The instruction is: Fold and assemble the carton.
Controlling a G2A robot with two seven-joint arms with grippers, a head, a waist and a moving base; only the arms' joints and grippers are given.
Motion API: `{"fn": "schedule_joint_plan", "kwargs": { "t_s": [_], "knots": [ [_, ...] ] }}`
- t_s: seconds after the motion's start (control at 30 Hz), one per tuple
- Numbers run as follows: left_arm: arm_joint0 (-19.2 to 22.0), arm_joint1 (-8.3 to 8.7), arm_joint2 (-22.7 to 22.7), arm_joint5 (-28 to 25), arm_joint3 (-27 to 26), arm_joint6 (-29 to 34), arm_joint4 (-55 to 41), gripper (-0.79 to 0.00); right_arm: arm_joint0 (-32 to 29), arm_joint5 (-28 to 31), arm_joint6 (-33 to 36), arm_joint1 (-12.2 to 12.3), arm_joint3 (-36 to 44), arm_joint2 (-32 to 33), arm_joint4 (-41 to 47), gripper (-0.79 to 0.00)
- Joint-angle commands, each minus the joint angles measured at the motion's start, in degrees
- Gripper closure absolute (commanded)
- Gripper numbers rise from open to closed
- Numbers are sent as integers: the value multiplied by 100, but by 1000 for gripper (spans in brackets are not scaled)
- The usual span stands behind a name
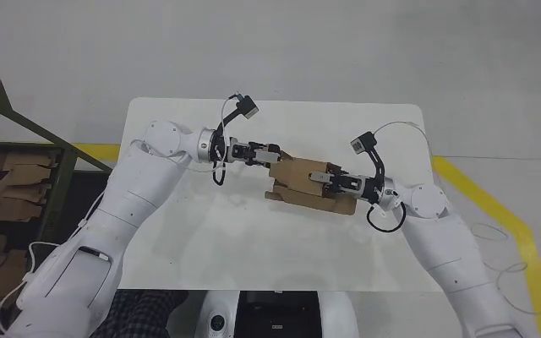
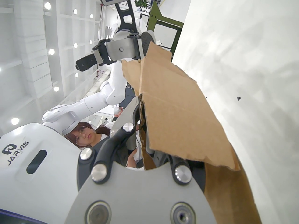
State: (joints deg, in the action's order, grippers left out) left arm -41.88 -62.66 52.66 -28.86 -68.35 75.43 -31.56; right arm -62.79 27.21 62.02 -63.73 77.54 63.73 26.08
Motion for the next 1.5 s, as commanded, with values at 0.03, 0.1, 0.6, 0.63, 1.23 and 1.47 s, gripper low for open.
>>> {"fn": "schedule_joint_plan", "kwargs": {
  "t_s": [0.03,0.1,0.6,0.63,1.23,1.47],
  "knots": [
    [2,-9,1,-16,17,-17,5,-785,-51,-12,9,0,142,-44,-89,0],
    [9,-16,-11,-3,15,-4,-5,-785,-78,-37,-8,-5,227,-89,-145,0],
    [436,-267,-541,45,479,45,-122,-785,54,-134,-106,-76,209,-396,-331,0],
    [460,-281,-556,28,522,28,-125,-785,54,-118,-122,-70,172,-352,-302,0],
    [429,-279,-567,99,627,99,-174,-785,19,-158,-413,5,-140,167,-14,0],
    [396,-274,-605,136,556,136,-197,-785,99,-207,-598,-33,-307,138,108,0]
  ]
}}
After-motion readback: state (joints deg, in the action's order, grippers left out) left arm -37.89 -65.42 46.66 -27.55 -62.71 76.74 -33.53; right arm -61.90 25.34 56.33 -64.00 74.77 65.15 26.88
